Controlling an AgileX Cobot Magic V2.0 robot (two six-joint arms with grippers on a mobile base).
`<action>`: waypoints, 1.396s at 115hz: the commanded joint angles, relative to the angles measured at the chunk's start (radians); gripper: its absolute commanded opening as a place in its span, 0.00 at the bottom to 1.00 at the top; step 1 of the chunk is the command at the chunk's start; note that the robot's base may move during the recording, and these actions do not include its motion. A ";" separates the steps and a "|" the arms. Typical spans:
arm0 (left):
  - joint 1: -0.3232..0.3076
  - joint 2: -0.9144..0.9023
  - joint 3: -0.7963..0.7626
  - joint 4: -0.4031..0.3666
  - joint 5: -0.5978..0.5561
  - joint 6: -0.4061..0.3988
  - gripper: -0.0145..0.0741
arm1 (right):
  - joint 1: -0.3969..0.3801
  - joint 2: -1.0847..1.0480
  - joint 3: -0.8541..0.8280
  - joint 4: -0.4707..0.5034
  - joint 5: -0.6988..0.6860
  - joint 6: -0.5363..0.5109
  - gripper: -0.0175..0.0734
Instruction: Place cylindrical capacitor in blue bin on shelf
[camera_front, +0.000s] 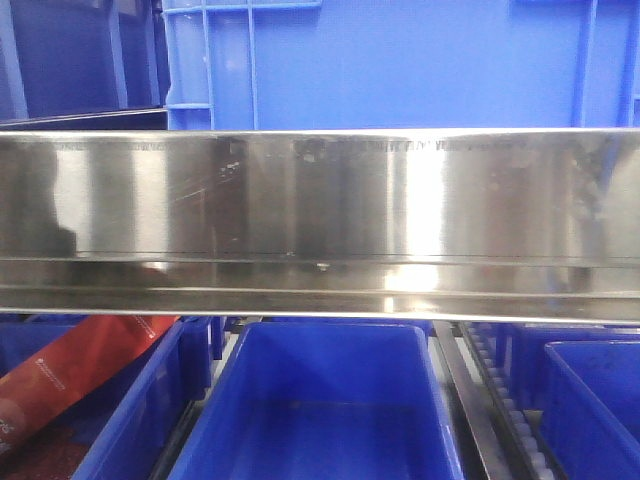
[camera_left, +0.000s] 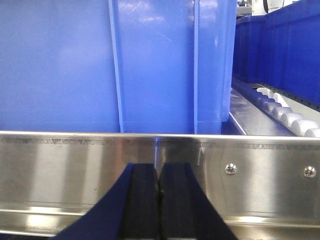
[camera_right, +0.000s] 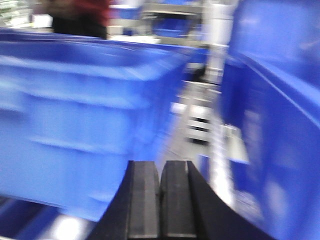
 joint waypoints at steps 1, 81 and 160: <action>0.002 -0.005 -0.001 0.000 -0.009 -0.005 0.04 | -0.066 -0.056 0.079 0.005 -0.061 0.015 0.01; 0.002 -0.005 -0.001 0.000 -0.009 -0.005 0.04 | -0.132 -0.253 0.384 -0.120 -0.178 0.079 0.01; 0.002 -0.005 -0.001 0.000 -0.009 -0.005 0.04 | -0.132 -0.253 0.384 -0.119 -0.180 0.079 0.01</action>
